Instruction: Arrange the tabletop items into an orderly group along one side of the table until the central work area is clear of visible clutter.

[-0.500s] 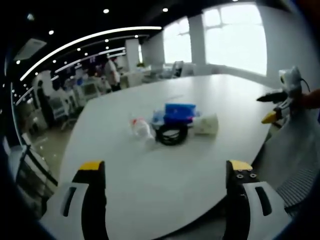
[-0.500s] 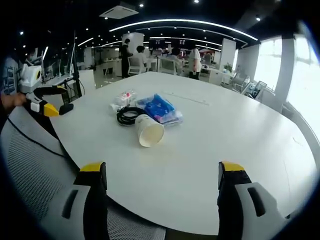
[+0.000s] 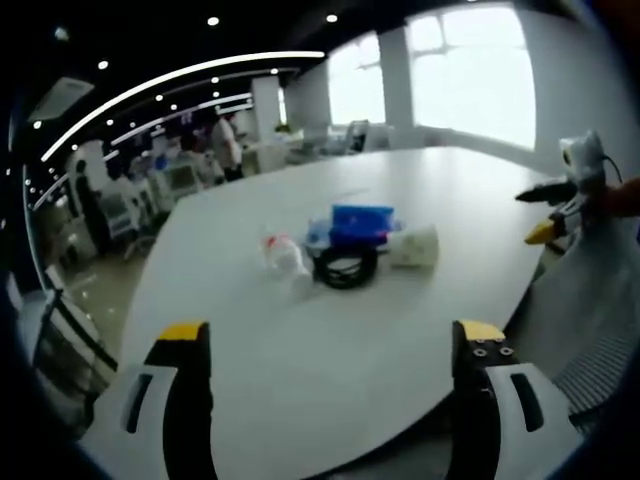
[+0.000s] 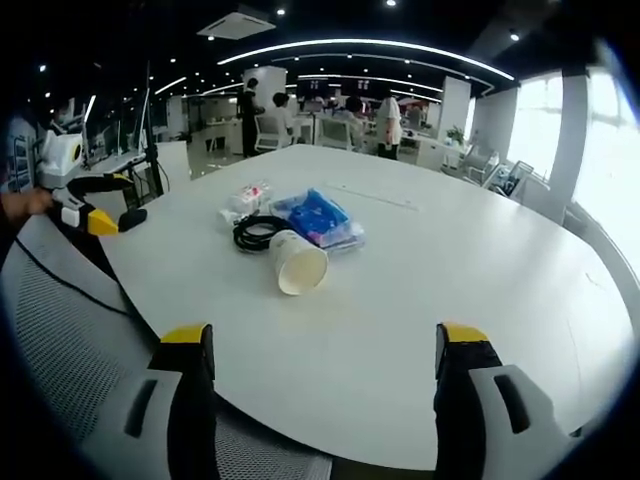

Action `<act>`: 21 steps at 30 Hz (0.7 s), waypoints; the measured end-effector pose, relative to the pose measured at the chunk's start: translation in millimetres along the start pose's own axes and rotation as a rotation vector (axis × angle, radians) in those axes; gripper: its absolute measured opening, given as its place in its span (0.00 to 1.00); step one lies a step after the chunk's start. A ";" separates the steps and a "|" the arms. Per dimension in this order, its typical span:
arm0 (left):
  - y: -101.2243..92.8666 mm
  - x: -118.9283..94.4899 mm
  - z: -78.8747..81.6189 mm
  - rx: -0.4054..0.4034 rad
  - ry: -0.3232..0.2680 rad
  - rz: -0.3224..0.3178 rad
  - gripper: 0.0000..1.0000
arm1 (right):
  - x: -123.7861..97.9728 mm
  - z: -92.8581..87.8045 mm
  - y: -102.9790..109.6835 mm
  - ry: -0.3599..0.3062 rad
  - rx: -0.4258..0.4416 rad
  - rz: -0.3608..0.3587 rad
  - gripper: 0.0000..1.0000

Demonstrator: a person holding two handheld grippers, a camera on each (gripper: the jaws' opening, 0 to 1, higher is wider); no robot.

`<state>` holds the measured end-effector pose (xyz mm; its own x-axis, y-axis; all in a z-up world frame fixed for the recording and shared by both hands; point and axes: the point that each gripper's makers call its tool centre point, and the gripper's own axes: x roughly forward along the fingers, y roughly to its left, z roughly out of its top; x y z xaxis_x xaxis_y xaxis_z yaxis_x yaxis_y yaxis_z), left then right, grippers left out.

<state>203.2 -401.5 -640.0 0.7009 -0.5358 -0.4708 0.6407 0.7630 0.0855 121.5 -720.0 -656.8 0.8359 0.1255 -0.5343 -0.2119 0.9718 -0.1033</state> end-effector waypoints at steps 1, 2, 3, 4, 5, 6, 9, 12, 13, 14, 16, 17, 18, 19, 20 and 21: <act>0.3 0.1 -0.1 0.001 0.001 0.002 0.97 | 0.1 -0.4 -0.1 0.002 0.000 0.000 0.91; 0.4 0.1 -0.2 0.001 0.002 0.002 0.97 | 0.0 -0.6 0.1 0.003 0.001 0.001 0.91; 0.4 0.1 -0.2 0.002 0.002 0.003 0.97 | 0.0 -0.2 0.1 0.001 0.002 0.002 0.91; 0.4 0.2 -0.3 0.004 0.003 0.003 0.97 | -0.1 0.0 0.0 0.000 0.002 0.001 0.91; 0.4 0.2 -0.4 0.005 0.004 0.003 0.97 | -0.1 0.1 -0.2 -0.001 0.002 0.001 0.91; 0.3 0.2 -0.5 0.005 0.004 0.003 0.97 | -0.1 -0.1 0.0 0.000 0.003 0.001 0.91; -0.6 0.7 -2.0 0.005 0.013 0.001 0.97 | -0.5 0.7 -0.5 -0.005 0.005 -0.001 0.91; 0.2 0.3 -1.0 0.007 0.009 0.006 0.99 | -0.7 1.5 -0.3 -0.009 0.008 -0.001 0.91; 0.0 0.3 -1.0 0.007 0.010 0.005 0.99 | -0.8 2.0 -0.3 -0.012 0.010 -0.001 0.91; -0.6 0.6 -1.3 0.006 0.012 0.002 0.99 | -0.8 1.7 -0.1 -0.011 0.012 0.000 0.91; -0.1 0.5 -0.8 0.010 0.011 0.005 0.99 | -0.5 1.2 0.7 -0.007 0.010 0.004 0.91; 0.6 0.1 0.3 0.011 0.006 0.007 1.00 | -0.4 1.8 0.9 -0.011 0.008 0.004 0.92; 0.5 0.1 0.6 0.006 0.004 0.006 0.99 | -0.4 1.7 0.9 -0.011 0.009 0.004 0.92; 0.1 0.0 0.5 0.005 0.006 0.005 0.99 | -0.5 1.6 1.0 -0.010 0.011 0.004 0.92; -0.5 0.0 -0.1 0.006 0.010 0.004 0.99 | -0.4 1.5 1.1 -0.010 0.011 0.004 0.93; -0.7 0.1 -0.7 0.010 0.015 0.003 0.99 | -0.4 1.4 1.2 -0.010 0.011 0.005 0.93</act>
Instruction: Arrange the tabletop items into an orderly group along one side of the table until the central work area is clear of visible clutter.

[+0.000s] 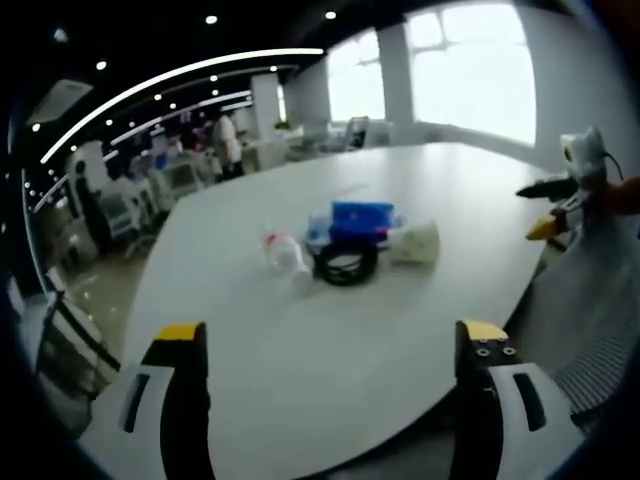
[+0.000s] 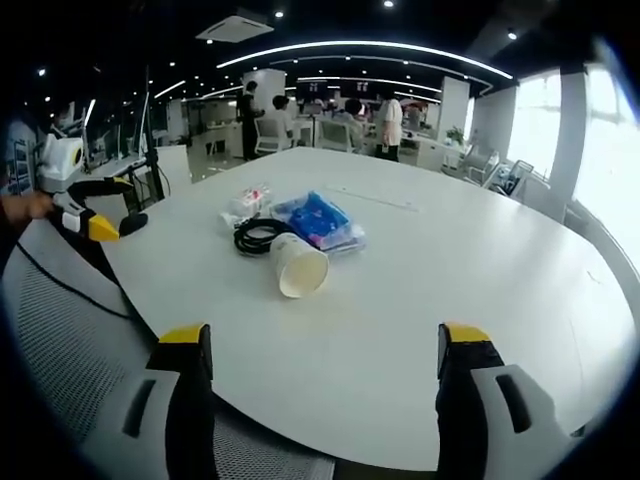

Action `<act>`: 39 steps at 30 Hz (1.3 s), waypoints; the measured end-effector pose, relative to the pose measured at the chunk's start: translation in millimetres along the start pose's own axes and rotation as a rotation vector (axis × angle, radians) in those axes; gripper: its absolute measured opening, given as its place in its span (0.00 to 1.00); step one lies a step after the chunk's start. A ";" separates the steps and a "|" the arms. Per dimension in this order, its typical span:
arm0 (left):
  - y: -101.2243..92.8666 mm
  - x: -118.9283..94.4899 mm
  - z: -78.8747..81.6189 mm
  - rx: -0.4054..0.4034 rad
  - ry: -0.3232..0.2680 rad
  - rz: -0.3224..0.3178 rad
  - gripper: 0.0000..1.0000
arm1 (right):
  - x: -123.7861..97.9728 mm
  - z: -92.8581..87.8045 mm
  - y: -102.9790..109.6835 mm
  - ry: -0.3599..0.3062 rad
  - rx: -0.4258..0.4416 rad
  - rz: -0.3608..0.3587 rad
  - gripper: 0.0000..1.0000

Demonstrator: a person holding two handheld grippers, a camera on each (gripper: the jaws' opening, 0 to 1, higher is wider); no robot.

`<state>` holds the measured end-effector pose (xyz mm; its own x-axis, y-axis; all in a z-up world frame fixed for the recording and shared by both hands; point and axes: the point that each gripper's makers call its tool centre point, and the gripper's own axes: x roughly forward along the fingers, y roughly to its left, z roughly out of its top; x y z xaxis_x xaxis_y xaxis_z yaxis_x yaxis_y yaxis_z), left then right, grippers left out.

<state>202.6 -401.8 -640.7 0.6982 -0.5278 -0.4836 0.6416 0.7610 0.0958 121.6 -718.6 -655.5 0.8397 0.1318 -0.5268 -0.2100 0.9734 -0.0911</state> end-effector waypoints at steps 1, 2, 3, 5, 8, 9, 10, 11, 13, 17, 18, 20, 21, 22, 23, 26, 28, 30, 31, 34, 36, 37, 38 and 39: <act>-0.2 0.1 -0.6 0.004 0.005 0.000 0.99 | 0.0 -0.1 0.1 0.000 0.000 0.000 0.93; -0.4 0.1 -1.2 0.009 0.010 -0.001 0.99 | 0.1 -0.2 0.2 0.001 0.001 0.001 0.93; -1.7 0.0 -1.9 0.017 0.018 -0.006 0.99 | -0.2 -0.4 0.0 0.001 -0.002 -0.001 0.93; -1.3 -0.1 -2.0 0.011 0.021 -0.007 0.99 | -0.3 -0.4 -0.2 0.002 -0.001 -0.002 0.93; -1.3 -0.2 -1.3 0.008 0.024 -0.010 0.99 | -0.4 -1.2 -0.7 0.007 -0.003 -0.004 0.92; -1.7 -0.3 -0.9 0.010 0.025 -0.011 0.99 | -0.4 -1.1 -0.9 0.007 -0.002 -0.004 0.92; -1.9 -0.6 0.2 0.024 0.028 -0.012 1.00 | -0.5 -0.9 -1.1 0.005 -0.002 -0.005 0.92; -2.2 -0.7 0.5 0.033 0.032 -0.014 1.00 | -0.6 -0.8 -1.7 0.005 -0.001 -0.007 0.92; -2.1 -0.2 1.0 0.058 0.040 -0.016 1.00 | -0.8 -1.0 -2.0 0.006 0.000 -0.008 0.92; -0.9 1.8 3.8 0.068 0.049 -0.021 1.00 | -0.8 -0.9 -2.5 0.007 -0.001 -0.008 0.91; 0.2 2.3 5.1 0.068 0.048 -0.021 1.00 | -0.9 -1.0 -2.8 0.008 0.000 -0.009 0.91; 0.8 2.9 6.5 0.065 0.046 -0.023 1.00 | -0.9 -1.1 -3.0 0.009 0.001 -0.009 0.91; 1.8 3.3 7.2 0.065 0.047 -0.021 1.00 | -0.8 -0.7 -3.1 0.007 0.002 -0.011 0.91; 2.0 3.6 7.4 0.065 0.049 -0.023 1.00 | -0.9 -0.6 -3.5 0.007 0.001 -0.012 0.91; 2.2 4.1 7.7 0.067 0.052 -0.024 1.00 | -0.8 -0.6 -3.7 0.006 0.003 -0.013 0.91; 2.5 5.2 10.1 0.068 0.048 -0.030 1.00 | -0.9 0.0 -4.2 0.003 0.005 -0.015 0.91; 3.4 6.5 11.5 0.060 0.050 -0.032 1.00 | -0.9 -0.2 -4.3 0.005 0.006 -0.015 0.91; 4.2 7.6 12.6 0.057 0.049 -0.031 1.00 | -1.1 -0.3 -4.8 0.005 0.006 -0.018 0.91; 4.5 8.0 13.0 0.057 0.049 -0.030 1.00 | -1.1 -0.1 -4.8 0.005 0.006 -0.018 0.91; 5.6 8.7 14.3 0.054 0.049 -0.030 1.00 | -1.1 -1.0 -4.9 0.008 0.009 -0.017 0.90; 7.2 9.4 14.9 0.049 0.047 -0.028 1.00 | -1.1 -1.8 -4.4 0.013 0.011 -0.015 0.89; 7.9 9.9 14.7 0.044 0.047 -0.027 1.00 | -1.1 -1.9 -4.3 0.014 0.010 -0.014 0.89; 8.7 10.7 14.1 0.040 0.049 -0.026 1.00 | -1.1 -2.2 -4.2 0.016 0.009 -0.015 0.89; 8.9 11.3 13.9 0.039 0.051 -0.027 1.00 | -1.1 -2.0 -4.3 0.016 0.008 -0.016 0.89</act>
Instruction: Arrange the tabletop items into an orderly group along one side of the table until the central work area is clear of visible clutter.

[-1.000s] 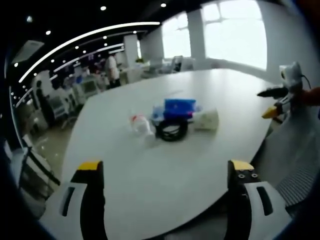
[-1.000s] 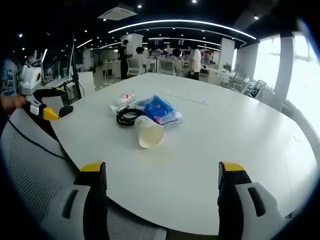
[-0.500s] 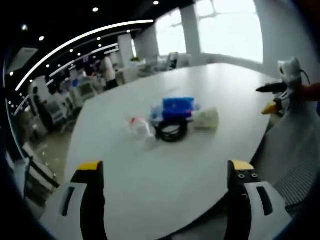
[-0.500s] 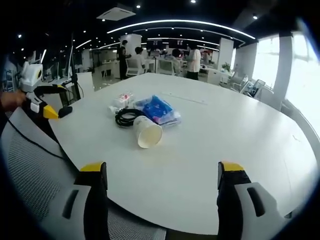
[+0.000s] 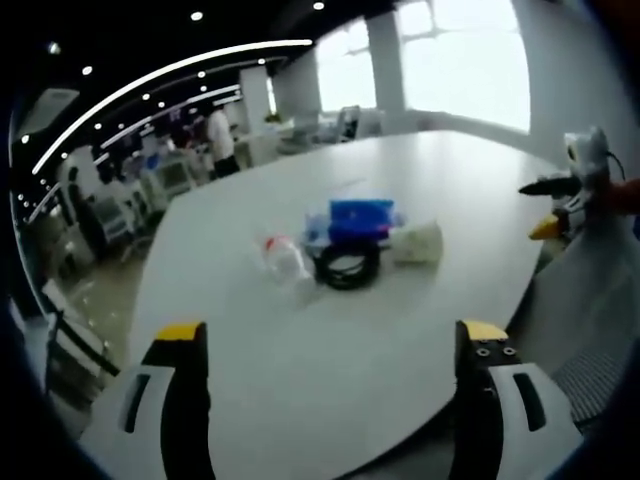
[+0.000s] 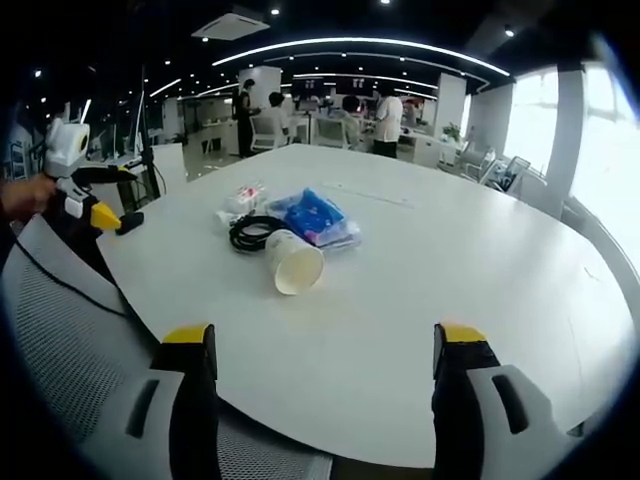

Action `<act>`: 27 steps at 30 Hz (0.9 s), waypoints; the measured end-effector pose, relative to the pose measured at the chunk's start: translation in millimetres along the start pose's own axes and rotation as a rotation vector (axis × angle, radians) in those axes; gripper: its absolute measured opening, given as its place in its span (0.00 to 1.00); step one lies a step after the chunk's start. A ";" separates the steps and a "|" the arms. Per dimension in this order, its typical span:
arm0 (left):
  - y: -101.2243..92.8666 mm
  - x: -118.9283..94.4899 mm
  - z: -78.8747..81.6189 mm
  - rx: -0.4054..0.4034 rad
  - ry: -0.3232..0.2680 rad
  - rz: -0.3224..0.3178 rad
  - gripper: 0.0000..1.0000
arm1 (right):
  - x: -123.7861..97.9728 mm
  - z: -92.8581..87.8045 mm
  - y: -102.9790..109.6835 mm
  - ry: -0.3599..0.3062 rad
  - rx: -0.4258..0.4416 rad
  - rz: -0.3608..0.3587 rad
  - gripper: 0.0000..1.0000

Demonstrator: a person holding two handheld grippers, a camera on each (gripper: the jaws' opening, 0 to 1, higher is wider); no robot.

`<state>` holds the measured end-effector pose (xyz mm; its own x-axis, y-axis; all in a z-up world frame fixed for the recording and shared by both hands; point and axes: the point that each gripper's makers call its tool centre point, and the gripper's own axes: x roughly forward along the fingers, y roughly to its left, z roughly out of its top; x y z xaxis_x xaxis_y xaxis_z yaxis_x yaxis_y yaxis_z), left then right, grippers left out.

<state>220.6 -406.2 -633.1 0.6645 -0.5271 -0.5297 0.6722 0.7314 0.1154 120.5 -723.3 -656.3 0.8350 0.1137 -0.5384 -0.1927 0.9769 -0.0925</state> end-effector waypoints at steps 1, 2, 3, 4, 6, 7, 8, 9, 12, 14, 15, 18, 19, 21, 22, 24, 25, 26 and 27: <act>0.3 0.4 -0.1 0.000 0.000 0.000 1.00 | 0.0 0.2 -0.2 -0.001 -0.001 -0.001 0.89; 0.5 0.5 0.4 0.000 0.000 0.002 1.00 | -0.1 0.4 -0.4 -0.002 -0.002 -0.003 0.89; 0.6 0.9 0.8 0.000 0.001 0.001 1.00 | -0.2 0.5 -0.4 -0.002 -0.002 -0.003 0.89; 0.4 1.2 1.2 -0.001 0.001 0.000 1.00 | -0.1 0.6 -0.4 -0.003 -0.001 -0.003 0.89; 0.1 2.0 2.2 -0.001 0.001 -0.002 1.00 | -0.2 0.6 -0.7 -0.003 -0.002 -0.004 0.89; 0.1 2.4 2.4 0.000 0.001 -0.002 1.00 | -0.2 0.7 -0.5 -0.004 0.000 -0.003 0.89; 0.3 2.8 2.6 0.000 0.002 -0.002 1.00 | -0.2 0.6 -0.4 -0.003 0.000 -0.003 0.89; 0.4 3.6 2.9 -0.001 0.002 -0.003 1.00 | 0.0 0.3 -0.3 -0.002 0.000 -0.002 0.89; 1.6 5.6 3.1 -0.014 0.004 -0.002 0.99 | 0.2 0.6 0.8 -0.003 0.001 0.003 0.89; 2.1 6.3 3.8 -0.020 0.002 -0.001 0.99 | 0.2 0.5 0.9 -0.003 0.000 0.003 0.89; 2.3 6.9 4.0 -0.021 0.002 -0.001 0.99 | 0.2 0.5 1.1 -0.003 0.002 0.004 0.89; 2.4 8.0 4.5 -0.019 0.003 -0.002 0.99 | 0.2 0.1 0.9 -0.001 0.001 0.003 0.89; 3.2 9.1 4.9 -0.019 0.002 -0.001 0.99 | 0.4 0.2 1.2 -0.001 0.001 0.005 0.89; 4.2 10.1 5.0 -0.021 0.005 0.000 0.99 | 0.6 -0.3 1.3 0.002 0.001 0.006 0.89; 4.6 10.6 5.3 -0.021 0.005 0.001 0.99 | 0.6 -0.5 1.3 0.003 0.000 0.006 0.89; 5.2 11.5 6.1 -0.023 0.003 0.001 0.98 | 0.8 -0.5 1.2 0.002 0.000 0.006 0.89; 5.7 12.3 6.8 -0.021 0.000 0.002 0.98 | 0.9 -1.0 1.2 0.004 0.001 0.006 0.89; 6.1 12.8 7.3 -0.019 -0.001 0.003 0.98 | 0.9 -1.4 1.4 0.005 0.002 0.007 0.89; 6.1 13.8 7.8 -0.019 -0.001 0.001 0.98 | 0.9 -1.2 1.3 0.005 0.000 0.007 0.89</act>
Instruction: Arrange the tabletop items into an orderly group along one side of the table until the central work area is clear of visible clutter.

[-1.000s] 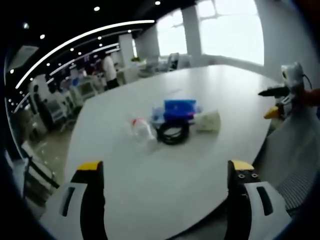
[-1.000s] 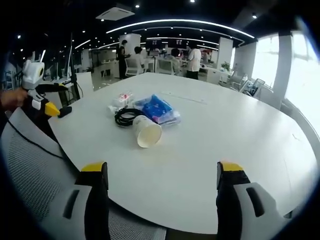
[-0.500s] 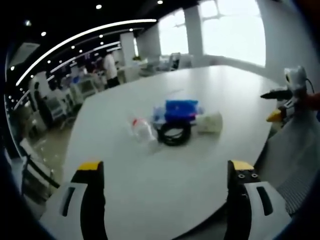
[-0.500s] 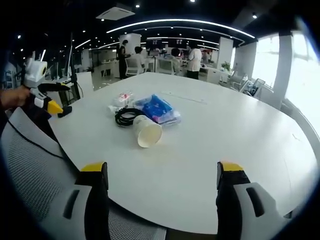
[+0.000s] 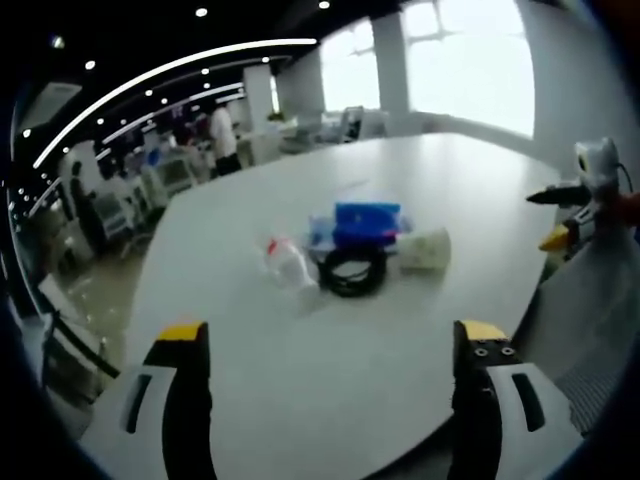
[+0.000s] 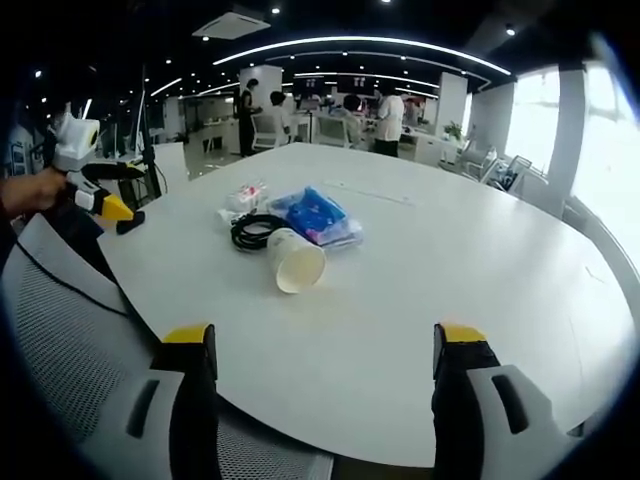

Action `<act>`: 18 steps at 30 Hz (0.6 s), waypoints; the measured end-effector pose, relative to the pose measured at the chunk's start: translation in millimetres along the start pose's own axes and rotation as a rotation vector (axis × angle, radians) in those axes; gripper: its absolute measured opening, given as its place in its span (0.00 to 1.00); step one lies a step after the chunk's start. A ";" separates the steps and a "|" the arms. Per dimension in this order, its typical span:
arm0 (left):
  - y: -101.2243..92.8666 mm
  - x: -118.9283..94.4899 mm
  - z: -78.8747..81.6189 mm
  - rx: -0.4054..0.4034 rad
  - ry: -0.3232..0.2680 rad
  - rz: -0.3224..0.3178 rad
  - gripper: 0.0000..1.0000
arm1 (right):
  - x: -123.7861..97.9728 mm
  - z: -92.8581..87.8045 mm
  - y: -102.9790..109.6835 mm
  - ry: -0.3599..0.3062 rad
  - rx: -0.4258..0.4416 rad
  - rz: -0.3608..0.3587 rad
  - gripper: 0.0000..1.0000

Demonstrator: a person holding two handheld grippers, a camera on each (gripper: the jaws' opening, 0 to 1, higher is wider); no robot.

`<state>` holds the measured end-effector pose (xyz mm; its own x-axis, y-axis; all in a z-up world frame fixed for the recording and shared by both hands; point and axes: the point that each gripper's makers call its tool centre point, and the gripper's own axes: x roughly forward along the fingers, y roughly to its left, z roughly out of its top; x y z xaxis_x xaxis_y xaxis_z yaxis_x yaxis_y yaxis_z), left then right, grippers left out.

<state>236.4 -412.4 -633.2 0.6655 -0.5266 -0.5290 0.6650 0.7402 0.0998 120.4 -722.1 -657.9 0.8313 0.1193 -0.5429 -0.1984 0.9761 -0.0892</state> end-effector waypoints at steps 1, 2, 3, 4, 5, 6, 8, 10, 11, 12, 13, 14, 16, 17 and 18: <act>0.1 0.7 0.3 -0.002 0.000 -0.001 0.98 | 0.0 0.2 0.0 -0.001 0.000 0.000 0.89; 0.4 1.8 0.7 -0.003 0.001 -0.001 0.98 | 0.0 -0.1 0.0 0.001 0.001 0.000 0.89; 0.3 2.7 0.8 -0.005 0.002 -0.002 0.98 | 0.1 -0.8 0.2 0.004 0.002 0.002 0.89; 0.3 3.1 0.8 -0.005 0.003 -0.003 0.98 | 0.1 -0.9 0.3 0.005 0.002 0.002 0.89; 0.5 4.1 0.9 -0.006 0.003 -0.003 0.98 | -0.1 -0.4 0.2 0.004 0.001 0.002 0.89; 0.3 5.3 0.9 -0.007 0.003 -0.005 0.98 | -0.2 0.0 0.0 0.002 0.001 0.001 0.89; 0.0 7.6 0.5 -0.007 0.004 -0.008 0.97 | -0.1 -0.8 -0.2 0.006 0.002 0.001 0.89; -0.8 9.0 0.6 -0.007 0.005 -0.011 0.97 | -0.1 -0.5 -0.2 0.005 0.000 0.001 0.89; -1.1 9.5 0.5 -0.007 0.007 -0.012 0.97 | 0.0 -0.5 -0.1 0.005 0.001 0.002 0.89; -1.2 10.0 0.6 -0.007 0.007 -0.012 0.97 | 0.0 -1.1 -0.1 0.008 0.002 0.002 0.88; -1.3 10.7 1.0 -0.005 0.004 -0.014 0.97 | 0.0 -1.2 -0.3 0.008 0.001 0.001 0.88; -1.4 11.3 1.4 -0.004 0.002 -0.015 0.96 | -0.1 -1.1 -0.4 0.007 0.002 0.000 0.88; -1.3 12.8 1.8 -0.004 0.003 -0.016 0.96 | 0.1 -1.5 -0.3 0.009 0.003 0.001 0.88; -1.2 14.0 1.7 -0.006 0.004 -0.017 0.96 | 0.1 -1.8 -0.3 0.010 0.001 0.001 0.88; -1.0 14.9 1.6 -0.008 0.006 -0.018 0.96 | 0.1 -1.8 -0.1 0.010 0.001 0.002 0.88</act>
<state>246.1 -421.6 -639.8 0.6515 -0.5376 -0.5353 0.6741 0.7339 0.0835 119.6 -722.5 -659.4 0.8258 0.1197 -0.5511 -0.1994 0.9761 -0.0868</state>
